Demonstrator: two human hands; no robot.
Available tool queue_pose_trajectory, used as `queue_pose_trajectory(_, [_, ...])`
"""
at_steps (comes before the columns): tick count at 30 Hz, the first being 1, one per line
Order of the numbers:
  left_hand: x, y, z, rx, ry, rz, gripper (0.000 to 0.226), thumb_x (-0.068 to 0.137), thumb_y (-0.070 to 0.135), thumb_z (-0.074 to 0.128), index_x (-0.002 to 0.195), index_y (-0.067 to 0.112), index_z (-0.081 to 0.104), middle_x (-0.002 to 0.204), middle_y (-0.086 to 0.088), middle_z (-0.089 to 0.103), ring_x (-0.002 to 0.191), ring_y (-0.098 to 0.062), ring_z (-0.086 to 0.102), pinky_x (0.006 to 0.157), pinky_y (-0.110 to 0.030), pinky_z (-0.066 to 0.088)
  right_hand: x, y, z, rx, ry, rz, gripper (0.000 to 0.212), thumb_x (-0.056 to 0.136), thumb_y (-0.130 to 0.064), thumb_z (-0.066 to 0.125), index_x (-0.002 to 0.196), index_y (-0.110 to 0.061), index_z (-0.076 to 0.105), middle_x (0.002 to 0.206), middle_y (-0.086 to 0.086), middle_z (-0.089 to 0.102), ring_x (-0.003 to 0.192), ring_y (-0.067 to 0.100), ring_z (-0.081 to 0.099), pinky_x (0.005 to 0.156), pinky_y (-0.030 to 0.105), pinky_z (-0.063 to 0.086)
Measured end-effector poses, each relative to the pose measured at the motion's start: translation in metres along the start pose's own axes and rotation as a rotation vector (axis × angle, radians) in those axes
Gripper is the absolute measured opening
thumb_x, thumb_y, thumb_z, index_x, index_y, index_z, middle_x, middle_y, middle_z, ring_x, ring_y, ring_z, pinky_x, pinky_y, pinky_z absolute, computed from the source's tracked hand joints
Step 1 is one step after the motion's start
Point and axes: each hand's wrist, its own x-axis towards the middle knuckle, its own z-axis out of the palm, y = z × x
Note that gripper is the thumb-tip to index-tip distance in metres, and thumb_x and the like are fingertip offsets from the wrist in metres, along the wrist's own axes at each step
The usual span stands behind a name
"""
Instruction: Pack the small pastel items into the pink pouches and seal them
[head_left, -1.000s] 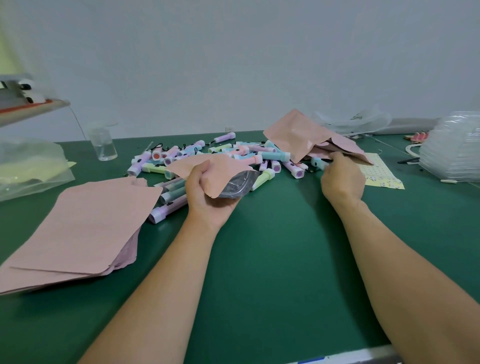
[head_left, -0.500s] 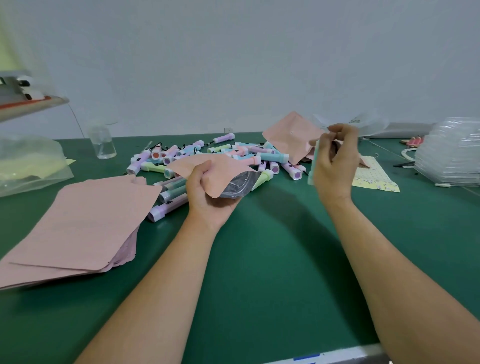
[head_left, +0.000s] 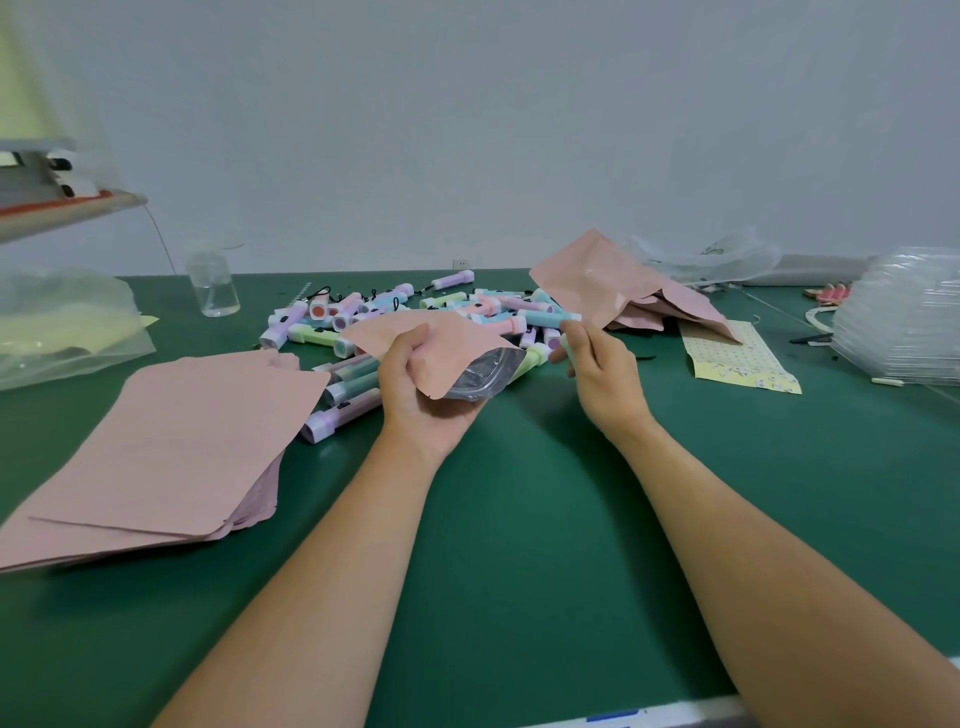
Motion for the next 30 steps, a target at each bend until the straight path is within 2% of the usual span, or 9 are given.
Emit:
queue_pose_trajectory(2, [0.0, -0.001, 0.0, 0.002, 0.003, 0.0, 0.084, 0.068, 0.027, 0.081, 0.148, 0.015, 0.056, 0.12, -0.017, 0.07, 0.106, -0.039, 0.069, 0.094, -0.051, 0.059, 0.001, 0.0, 0.0, -0.032, -0.033, 0.035, 0.043, 0.111, -0.033, 0.039, 0.093, -0.004, 0.064, 0.081, 0.0, 0.064, 0.075, 0.019, 0.052, 0.075, 0.037, 0.045])
queue_pose_trajectory(5, [0.002, 0.0, -0.001, -0.01, 0.017, 0.004, 0.078, 0.073, 0.026, 0.08, 0.147, 0.014, 0.057, 0.122, -0.018, 0.07, 0.108, -0.039, 0.069, 0.094, -0.053, 0.059, 0.0, 0.002, 0.003, 0.022, -0.064, 0.091, 0.046, 0.111, -0.039, 0.034, 0.089, -0.004, 0.054, 0.08, 0.0, 0.052, 0.073, 0.017, 0.047, 0.073, 0.035, 0.041])
queue_pose_trajectory(8, [0.002, 0.0, -0.002, -0.018, 0.019, 0.002, 0.072, 0.079, 0.027, 0.077, 0.147, 0.013, 0.057, 0.121, -0.019, 0.07, 0.109, -0.04, 0.069, 0.094, -0.053, 0.059, 0.0, 0.003, -0.003, 0.16, -0.119, 0.172, 0.033, 0.11, -0.044, 0.035, 0.094, -0.024, 0.055, 0.087, 0.0, 0.055, 0.065, 0.006, 0.052, 0.069, 0.023, 0.042])
queue_pose_trajectory(12, [0.002, 0.0, -0.001, -0.02, 0.016, 0.008, 0.071, 0.08, 0.027, 0.077, 0.146, 0.013, 0.058, 0.118, -0.018, 0.071, 0.105, -0.039, 0.07, 0.091, -0.052, 0.06, 0.003, 0.005, -0.01, 0.239, -0.2, 0.236, 0.036, 0.108, -0.05, 0.031, 0.105, -0.029, 0.06, 0.086, 0.005, 0.06, 0.077, 0.015, 0.054, 0.076, 0.033, 0.04])
queue_pose_trajectory(14, [0.002, 0.0, -0.002, -0.022, 0.017, 0.011, 0.071, 0.08, 0.027, 0.077, 0.147, 0.013, 0.057, 0.12, -0.018, 0.071, 0.107, -0.039, 0.07, 0.093, -0.053, 0.059, 0.003, 0.003, -0.01, 0.303, -0.192, 0.246, 0.04, 0.108, -0.049, 0.034, 0.111, -0.025, 0.065, 0.094, 0.003, 0.059, 0.08, 0.017, 0.054, 0.077, 0.033, 0.043])
queue_pose_trajectory(18, [0.002, 0.0, -0.003, -0.02, 0.016, 0.01, 0.07, 0.082, 0.029, 0.076, 0.147, 0.013, 0.056, 0.123, -0.018, 0.07, 0.11, -0.038, 0.07, 0.093, -0.051, 0.06, 0.003, 0.007, -0.013, 0.329, -0.15, 0.15, 0.042, 0.11, -0.043, 0.042, 0.119, -0.01, 0.067, 0.092, 0.001, 0.058, 0.077, 0.012, 0.056, 0.071, 0.027, 0.044])
queue_pose_trajectory(22, [0.002, 0.0, -0.002, -0.02, 0.02, 0.014, 0.07, 0.082, 0.029, 0.076, 0.147, 0.013, 0.057, 0.125, -0.018, 0.07, 0.111, -0.039, 0.069, 0.093, -0.052, 0.06, 0.001, 0.008, -0.014, 0.278, -0.179, 0.073, 0.037, 0.111, -0.038, 0.044, 0.112, -0.006, 0.063, 0.086, -0.001, 0.055, 0.078, 0.012, 0.055, 0.073, 0.029, 0.042])
queue_pose_trajectory(25, [0.001, 0.0, -0.002, -0.02, 0.019, 0.013, 0.068, 0.083, 0.029, 0.076, 0.146, 0.013, 0.057, 0.123, -0.018, 0.07, 0.111, -0.039, 0.069, 0.094, -0.052, 0.059, 0.001, 0.008, -0.013, 0.254, -0.183, 0.088, 0.035, 0.107, -0.043, 0.051, 0.11, -0.012, 0.066, 0.083, -0.001, 0.058, 0.08, 0.013, 0.053, 0.073, 0.034, 0.042])
queue_pose_trajectory(30, [0.002, 0.001, -0.002, -0.04, 0.022, 0.022, 0.066, 0.083, 0.029, 0.076, 0.144, 0.013, 0.058, 0.12, -0.018, 0.071, 0.109, -0.039, 0.07, 0.095, -0.053, 0.059, 0.003, 0.011, -0.01, 0.168, -0.158, 0.069, 0.02, 0.106, -0.033, 0.058, 0.122, -0.025, 0.067, 0.086, -0.002, 0.062, 0.072, 0.0, 0.057, 0.069, 0.023, 0.044])
